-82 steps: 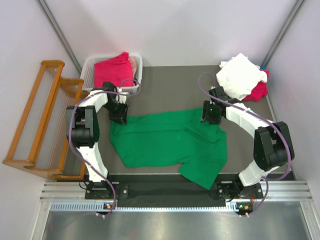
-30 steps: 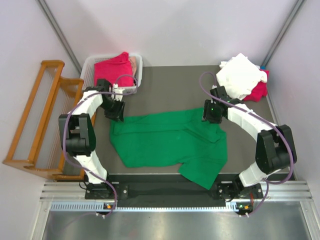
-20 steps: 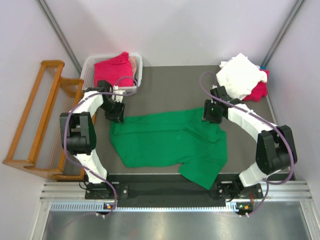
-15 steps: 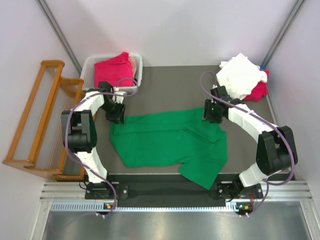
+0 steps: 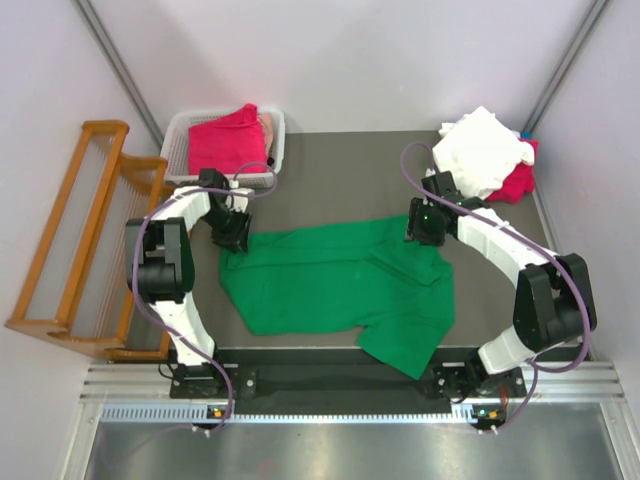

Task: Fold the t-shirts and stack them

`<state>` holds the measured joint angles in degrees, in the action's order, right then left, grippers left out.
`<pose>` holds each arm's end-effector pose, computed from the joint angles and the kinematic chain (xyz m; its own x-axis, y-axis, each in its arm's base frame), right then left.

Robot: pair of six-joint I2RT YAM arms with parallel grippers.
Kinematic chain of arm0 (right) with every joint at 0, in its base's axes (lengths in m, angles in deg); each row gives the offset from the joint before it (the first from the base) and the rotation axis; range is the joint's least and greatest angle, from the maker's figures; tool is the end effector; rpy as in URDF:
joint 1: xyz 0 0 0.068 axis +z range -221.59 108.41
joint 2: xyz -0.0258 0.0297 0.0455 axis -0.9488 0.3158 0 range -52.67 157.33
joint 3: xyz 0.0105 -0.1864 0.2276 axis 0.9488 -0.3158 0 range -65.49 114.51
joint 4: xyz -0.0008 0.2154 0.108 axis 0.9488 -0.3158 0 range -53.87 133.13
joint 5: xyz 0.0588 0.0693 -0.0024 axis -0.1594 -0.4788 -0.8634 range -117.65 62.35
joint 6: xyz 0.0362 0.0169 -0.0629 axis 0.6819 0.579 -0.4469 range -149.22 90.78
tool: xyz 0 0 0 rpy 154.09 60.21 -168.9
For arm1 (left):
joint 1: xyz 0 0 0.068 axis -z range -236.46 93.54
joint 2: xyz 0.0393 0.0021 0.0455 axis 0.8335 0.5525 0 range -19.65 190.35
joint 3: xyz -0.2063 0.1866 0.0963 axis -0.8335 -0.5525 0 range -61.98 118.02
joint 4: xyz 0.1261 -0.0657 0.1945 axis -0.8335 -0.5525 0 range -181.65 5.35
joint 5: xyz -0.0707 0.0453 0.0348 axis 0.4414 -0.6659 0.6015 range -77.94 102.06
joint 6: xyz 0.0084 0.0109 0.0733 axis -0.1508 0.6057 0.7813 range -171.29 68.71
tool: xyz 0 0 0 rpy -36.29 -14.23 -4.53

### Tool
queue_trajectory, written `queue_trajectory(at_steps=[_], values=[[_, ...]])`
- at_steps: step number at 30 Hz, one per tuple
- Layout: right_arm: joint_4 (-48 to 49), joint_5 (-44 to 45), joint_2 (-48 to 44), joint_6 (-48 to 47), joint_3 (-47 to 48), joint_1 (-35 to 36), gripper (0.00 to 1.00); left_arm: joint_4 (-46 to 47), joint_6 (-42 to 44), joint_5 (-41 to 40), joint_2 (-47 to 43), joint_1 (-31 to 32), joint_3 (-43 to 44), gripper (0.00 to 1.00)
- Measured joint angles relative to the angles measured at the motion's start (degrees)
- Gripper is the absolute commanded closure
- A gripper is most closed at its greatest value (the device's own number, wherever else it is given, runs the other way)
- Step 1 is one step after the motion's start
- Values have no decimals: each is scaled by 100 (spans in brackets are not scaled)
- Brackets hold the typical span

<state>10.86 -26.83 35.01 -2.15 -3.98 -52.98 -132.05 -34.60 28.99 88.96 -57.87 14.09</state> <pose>0.2909 0.0969 0.2386 -0.8610 0.1902 -0.4718 0.0897 0.9697 0.2274 0.3552 -0.0096 0.1835 -0.9350 0.2519 -0.2495 0.3089 0.9242 -0.2245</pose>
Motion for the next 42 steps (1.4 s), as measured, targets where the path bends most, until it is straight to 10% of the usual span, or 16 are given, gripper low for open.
queue_trajectory(at_steps=[42], values=[[2,-7,-9,0,-2,0,55,26,-2,105,4,-468,118,56]])
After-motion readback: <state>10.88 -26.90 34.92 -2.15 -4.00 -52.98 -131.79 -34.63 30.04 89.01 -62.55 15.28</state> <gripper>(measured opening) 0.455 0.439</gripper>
